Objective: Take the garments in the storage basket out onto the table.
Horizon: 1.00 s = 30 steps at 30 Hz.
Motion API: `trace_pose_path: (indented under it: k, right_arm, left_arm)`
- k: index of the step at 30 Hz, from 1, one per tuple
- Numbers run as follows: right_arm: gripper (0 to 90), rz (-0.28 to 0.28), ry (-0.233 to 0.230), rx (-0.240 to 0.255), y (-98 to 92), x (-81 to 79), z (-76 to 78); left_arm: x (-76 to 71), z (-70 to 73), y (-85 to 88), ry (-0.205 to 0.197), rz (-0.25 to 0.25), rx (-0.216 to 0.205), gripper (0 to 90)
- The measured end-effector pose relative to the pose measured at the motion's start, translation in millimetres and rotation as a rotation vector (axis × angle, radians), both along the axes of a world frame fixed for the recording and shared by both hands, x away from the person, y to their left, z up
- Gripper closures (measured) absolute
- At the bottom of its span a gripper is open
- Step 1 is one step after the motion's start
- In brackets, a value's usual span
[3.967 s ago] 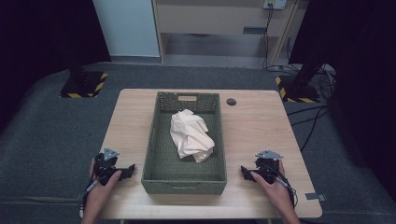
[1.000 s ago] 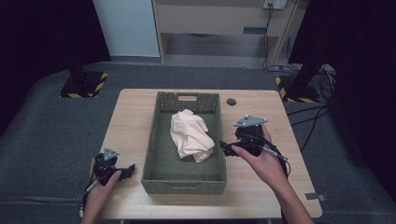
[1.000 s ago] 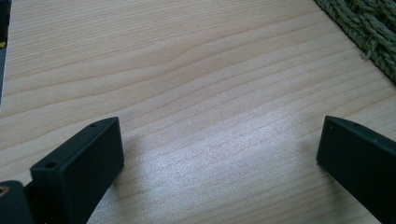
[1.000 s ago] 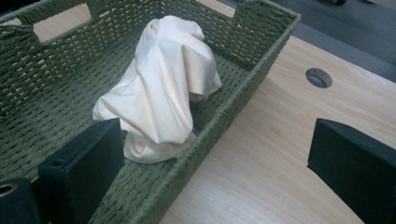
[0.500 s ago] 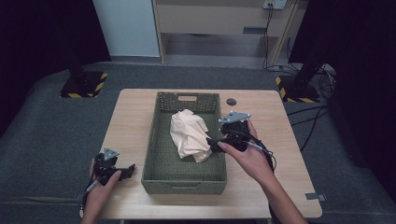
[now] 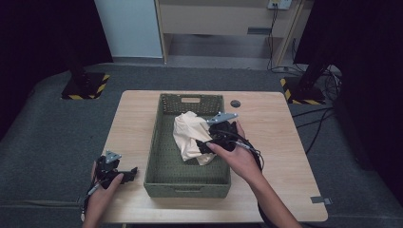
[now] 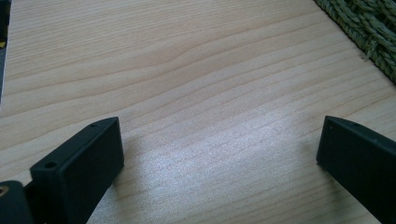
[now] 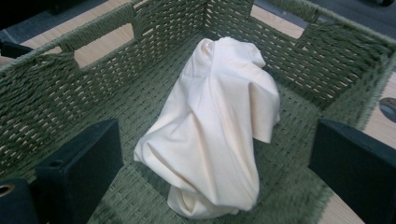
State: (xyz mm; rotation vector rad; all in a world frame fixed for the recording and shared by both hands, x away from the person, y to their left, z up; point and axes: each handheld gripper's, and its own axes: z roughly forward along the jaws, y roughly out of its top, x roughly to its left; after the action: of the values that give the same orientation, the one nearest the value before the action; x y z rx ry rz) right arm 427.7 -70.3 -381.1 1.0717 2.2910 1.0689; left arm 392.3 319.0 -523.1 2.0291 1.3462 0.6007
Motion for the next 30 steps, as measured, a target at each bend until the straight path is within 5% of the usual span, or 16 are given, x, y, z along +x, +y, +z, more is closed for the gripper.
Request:
trace_pose_path:
  k: [30]
  right_arm:
    - [3.4, -0.047, 0.083, -0.014, 35.6, 45.9, -32.1]
  left_arm:
    - [0.0, 0.0, 0.2, 0.0, -0.002, -0.001, 0.0]
